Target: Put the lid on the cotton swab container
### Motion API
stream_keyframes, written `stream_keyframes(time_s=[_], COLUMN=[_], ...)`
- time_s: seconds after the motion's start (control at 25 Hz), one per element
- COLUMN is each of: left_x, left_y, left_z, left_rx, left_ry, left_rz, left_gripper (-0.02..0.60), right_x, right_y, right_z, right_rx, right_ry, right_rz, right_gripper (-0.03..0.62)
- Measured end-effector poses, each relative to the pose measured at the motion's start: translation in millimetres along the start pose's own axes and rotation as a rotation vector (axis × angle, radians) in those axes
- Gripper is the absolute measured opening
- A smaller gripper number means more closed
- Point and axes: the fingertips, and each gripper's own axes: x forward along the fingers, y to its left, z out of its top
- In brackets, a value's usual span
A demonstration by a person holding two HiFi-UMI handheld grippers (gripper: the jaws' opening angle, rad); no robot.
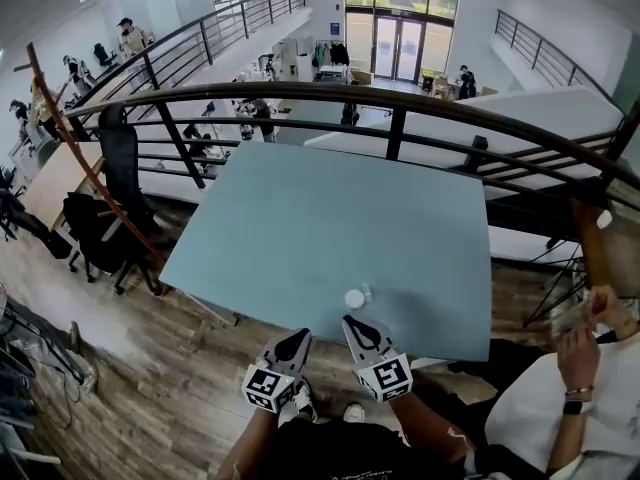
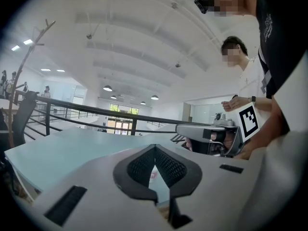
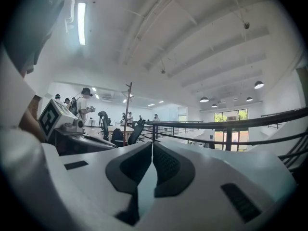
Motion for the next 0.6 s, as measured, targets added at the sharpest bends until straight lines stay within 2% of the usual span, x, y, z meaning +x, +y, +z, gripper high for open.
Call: stream_keyframes(time_s=[0.28, 0.4, 0.48, 0.6], left_x=[28, 35, 38, 40], left_y=[38, 54, 65, 84], left_z=[20, 19, 20, 19], left_rx=[0.017, 0.017, 0.02, 0.026], left_ry=[-0.023, -0.009, -0.001, -0.003], left_rz=[-0.063, -0.088, -0.106, -0.129], left_gripper=[0.012, 0.012, 0.012, 0.012], right_x=[42, 57, 67, 80], right_y=[-14, -13, -11, -18], right_z=[10, 7, 10, 8], right_rx=[-0.022, 0.004, 0.035, -0.001], right_ry=[-0.006, 0.015, 0.025, 0.006], right_rz=[-0.045, -0.065, -0.095, -0.16], right_gripper=[0.021, 0.02, 0.021, 0.021])
